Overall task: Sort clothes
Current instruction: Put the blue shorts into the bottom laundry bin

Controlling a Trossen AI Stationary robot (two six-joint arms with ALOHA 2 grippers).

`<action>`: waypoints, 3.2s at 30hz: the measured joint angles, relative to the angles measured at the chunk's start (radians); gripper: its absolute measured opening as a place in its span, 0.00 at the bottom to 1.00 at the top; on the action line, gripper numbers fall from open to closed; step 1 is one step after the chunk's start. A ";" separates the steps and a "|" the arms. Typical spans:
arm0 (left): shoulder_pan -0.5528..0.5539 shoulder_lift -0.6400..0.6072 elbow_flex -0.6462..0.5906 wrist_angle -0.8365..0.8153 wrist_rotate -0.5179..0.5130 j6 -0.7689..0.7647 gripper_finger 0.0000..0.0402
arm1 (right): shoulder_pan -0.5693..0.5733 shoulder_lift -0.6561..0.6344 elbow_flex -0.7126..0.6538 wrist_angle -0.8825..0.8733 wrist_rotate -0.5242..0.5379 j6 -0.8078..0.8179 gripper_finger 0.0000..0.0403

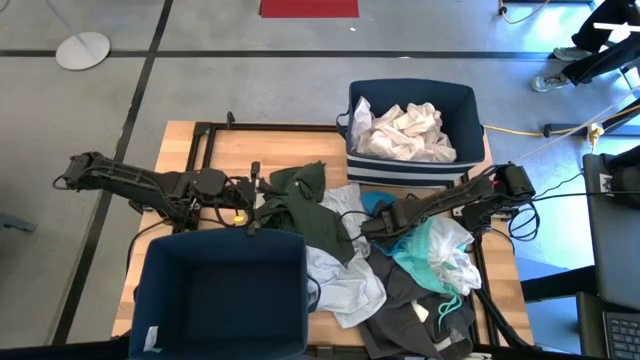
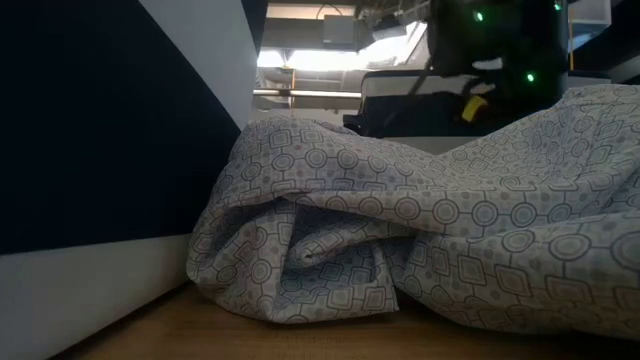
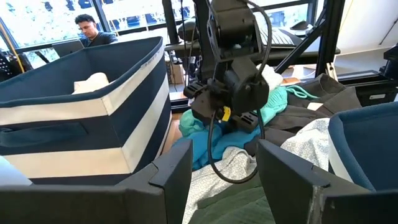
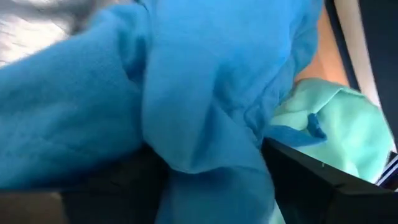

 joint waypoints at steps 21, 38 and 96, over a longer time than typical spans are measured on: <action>0.000 0.000 0.000 0.002 0.000 0.002 0.41 | 0.017 0.001 0.115 -0.150 0.204 -0.122 0.08; 0.000 -0.108 0.030 0.057 0.000 -0.018 0.41 | 0.152 0.001 0.651 -0.313 0.559 -0.287 0.03; 0.001 -0.352 0.065 0.051 0.000 0.001 0.41 | 0.145 0.307 0.818 0.970 -0.004 -1.270 0.25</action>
